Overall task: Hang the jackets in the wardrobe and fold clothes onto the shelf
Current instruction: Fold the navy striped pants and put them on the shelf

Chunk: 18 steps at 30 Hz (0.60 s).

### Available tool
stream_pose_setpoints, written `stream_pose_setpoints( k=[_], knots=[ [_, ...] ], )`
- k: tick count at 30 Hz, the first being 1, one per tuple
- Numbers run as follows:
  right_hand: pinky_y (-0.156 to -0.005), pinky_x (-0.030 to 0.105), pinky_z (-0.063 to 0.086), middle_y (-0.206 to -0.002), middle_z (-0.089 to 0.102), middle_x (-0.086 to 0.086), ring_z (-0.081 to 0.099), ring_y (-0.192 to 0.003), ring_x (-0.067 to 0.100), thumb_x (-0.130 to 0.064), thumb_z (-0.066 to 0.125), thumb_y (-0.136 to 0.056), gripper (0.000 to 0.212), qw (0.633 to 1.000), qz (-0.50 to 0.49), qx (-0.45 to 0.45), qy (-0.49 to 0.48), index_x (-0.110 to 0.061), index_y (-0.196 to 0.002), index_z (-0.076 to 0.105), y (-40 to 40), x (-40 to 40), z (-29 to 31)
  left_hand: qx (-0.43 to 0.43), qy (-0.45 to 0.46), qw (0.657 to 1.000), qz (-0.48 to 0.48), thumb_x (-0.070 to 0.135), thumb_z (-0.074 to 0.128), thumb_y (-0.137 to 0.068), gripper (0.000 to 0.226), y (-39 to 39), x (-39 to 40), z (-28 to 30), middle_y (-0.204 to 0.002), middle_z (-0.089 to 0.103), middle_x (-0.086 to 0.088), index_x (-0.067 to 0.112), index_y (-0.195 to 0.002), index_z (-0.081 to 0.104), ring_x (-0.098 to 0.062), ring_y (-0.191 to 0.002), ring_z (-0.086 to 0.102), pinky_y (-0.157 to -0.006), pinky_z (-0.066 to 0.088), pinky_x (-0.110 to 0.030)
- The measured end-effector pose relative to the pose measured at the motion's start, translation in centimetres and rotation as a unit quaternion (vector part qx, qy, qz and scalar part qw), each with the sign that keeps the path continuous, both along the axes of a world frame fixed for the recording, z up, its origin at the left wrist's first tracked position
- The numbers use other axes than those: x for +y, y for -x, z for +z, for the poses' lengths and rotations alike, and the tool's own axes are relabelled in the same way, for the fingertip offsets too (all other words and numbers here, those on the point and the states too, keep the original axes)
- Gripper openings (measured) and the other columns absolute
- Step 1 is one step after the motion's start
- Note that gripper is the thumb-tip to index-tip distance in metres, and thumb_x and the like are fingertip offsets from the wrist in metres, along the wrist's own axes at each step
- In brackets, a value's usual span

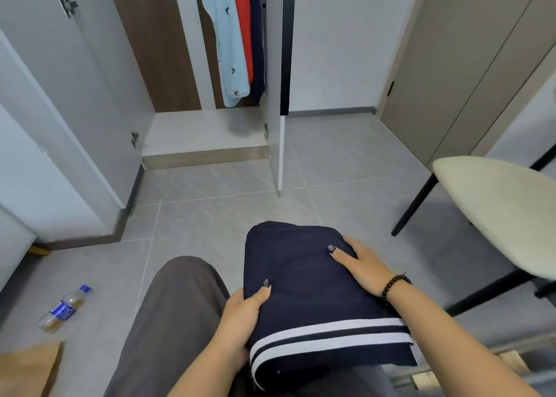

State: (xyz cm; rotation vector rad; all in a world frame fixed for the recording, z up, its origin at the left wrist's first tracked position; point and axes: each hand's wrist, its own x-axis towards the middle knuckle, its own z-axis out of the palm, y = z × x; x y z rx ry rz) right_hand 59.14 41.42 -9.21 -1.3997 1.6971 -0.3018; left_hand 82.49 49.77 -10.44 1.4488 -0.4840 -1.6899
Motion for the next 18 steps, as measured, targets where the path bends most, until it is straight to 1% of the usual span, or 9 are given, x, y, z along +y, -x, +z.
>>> stream_pose_setpoints(
  k=[2, 3, 5, 6, 8, 11, 13, 16, 18],
  knots=[
    [-0.102, 0.037, 0.045, -0.124, 0.063, 0.000, 0.062, -0.110, 0.018, -0.083, 0.051, -0.066, 0.089, 0.992, -0.072, -0.081, -0.062, -0.020, -0.130, 0.055, 0.8, 0.9, -0.4, 0.014, -0.030, 0.999, 0.004, 0.031, 0.075, -0.082, 0.033, -0.5, 0.1, -0.1, -0.092, 0.076, -0.010, 0.009, -0.106, 0.069, -0.027, -0.081, 0.074, -0.055, 0.057, -0.028],
    [-0.095, 0.035, 0.050, -0.109, 0.071, -0.001, 0.067, -0.099, 0.017, -0.087, 0.050, -0.057, 0.093, 0.988, -0.086, -0.091, -0.087, -0.018, -0.118, 0.064, 1.0, 1.2, -0.5, 0.023, -0.047, 0.999, 0.003, 0.031, 0.077, -0.080, 0.034, -0.7, 0.0, -0.2, -0.091, 0.076, -0.012, 0.007, -0.103, 0.069, -0.028, -0.080, 0.074, -0.055, 0.057, -0.028],
    [-0.080, 0.028, 0.053, -0.096, 0.074, -0.003, 0.071, -0.088, 0.015, -0.089, 0.052, -0.045, 0.095, 0.979, -0.103, -0.127, -0.121, -0.019, -0.107, 0.071, 0.9, 1.5, -0.7, 0.035, -0.068, 0.997, 0.017, 0.027, 0.078, -0.078, 0.030, -0.9, -0.4, -0.3, -0.084, 0.076, -0.013, 0.004, -0.097, 0.069, -0.026, -0.073, 0.074, -0.051, 0.056, -0.025],
    [-0.077, 0.027, 0.053, -0.096, 0.075, -0.003, 0.071, -0.088, 0.015, -0.087, 0.057, -0.043, 0.094, 0.972, -0.116, -0.152, -0.137, -0.020, -0.107, 0.071, 0.7, 1.4, -0.9, 0.036, -0.070, 0.996, 0.033, 0.022, 0.076, -0.079, 0.025, -1.1, -0.7, -0.3, -0.077, 0.075, -0.011, 0.003, -0.093, 0.068, -0.022, -0.065, 0.073, -0.046, 0.053, -0.022],
    [-0.082, 0.031, 0.054, -0.101, 0.074, 0.001, 0.071, -0.092, 0.019, -0.079, 0.070, -0.043, 0.090, 0.950, -0.146, -0.220, -0.165, -0.019, -0.110, 0.069, 0.2, 1.0, -1.5, 0.038, -0.071, 0.995, 0.051, 0.018, 0.072, -0.080, 0.020, -1.7, -1.4, -0.3, -0.071, 0.074, -0.009, 0.003, -0.092, 0.066, -0.019, -0.058, 0.072, -0.039, 0.050, -0.019],
    [-0.074, 0.030, 0.056, -0.105, 0.073, 0.007, 0.072, -0.092, 0.023, -0.056, 0.081, -0.053, 0.069, 0.906, -0.176, -0.335, -0.191, -0.016, -0.109, 0.071, -0.5, 0.6, -2.2, 0.042, -0.080, 0.995, 0.045, 0.025, 0.073, -0.080, 0.025, -3.3, -1.7, -0.3, -0.079, 0.075, -0.011, 0.007, -0.097, 0.065, -0.023, -0.065, 0.073, -0.043, 0.053, -0.023],
    [-0.066, 0.031, 0.057, -0.106, 0.072, 0.012, 0.072, -0.088, 0.026, -0.041, 0.085, -0.056, 0.054, 0.875, -0.180, -0.396, -0.212, -0.011, -0.100, 0.077, -0.7, 0.4, -2.8, 0.053, -0.085, 0.994, 0.033, 0.031, 0.074, -0.081, 0.033, -4.4, -1.8, -0.2, -0.091, 0.076, -0.013, 0.011, -0.106, 0.066, -0.029, -0.078, 0.074, -0.054, 0.057, -0.030],
    [-0.067, 0.037, 0.057, -0.106, 0.071, 0.017, 0.071, -0.088, 0.032, -0.032, 0.091, -0.051, 0.051, 0.854, -0.162, -0.426, -0.250, -0.008, -0.094, 0.077, -1.1, -0.3, -3.0, 0.061, -0.077, 0.995, 0.030, 0.033, 0.073, -0.083, 0.039, -5.7, -2.9, 0.1, -0.099, 0.075, -0.014, 0.014, -0.115, 0.064, -0.034, -0.086, 0.073, -0.059, 0.058, -0.036],
    [-0.069, 0.039, 0.057, -0.108, 0.070, 0.018, 0.071, -0.090, 0.034, -0.029, 0.091, -0.052, 0.058, 0.860, -0.148, -0.415, -0.256, -0.006, -0.102, 0.075, -1.8, -1.6, -2.6, 0.055, -0.067, 0.996, 0.032, 0.030, 0.074, -0.081, 0.039, -6.4, -4.3, 0.4, -0.099, 0.075, -0.014, 0.015, -0.116, 0.063, -0.034, -0.085, 0.073, -0.058, 0.058, -0.038]
  ],
)
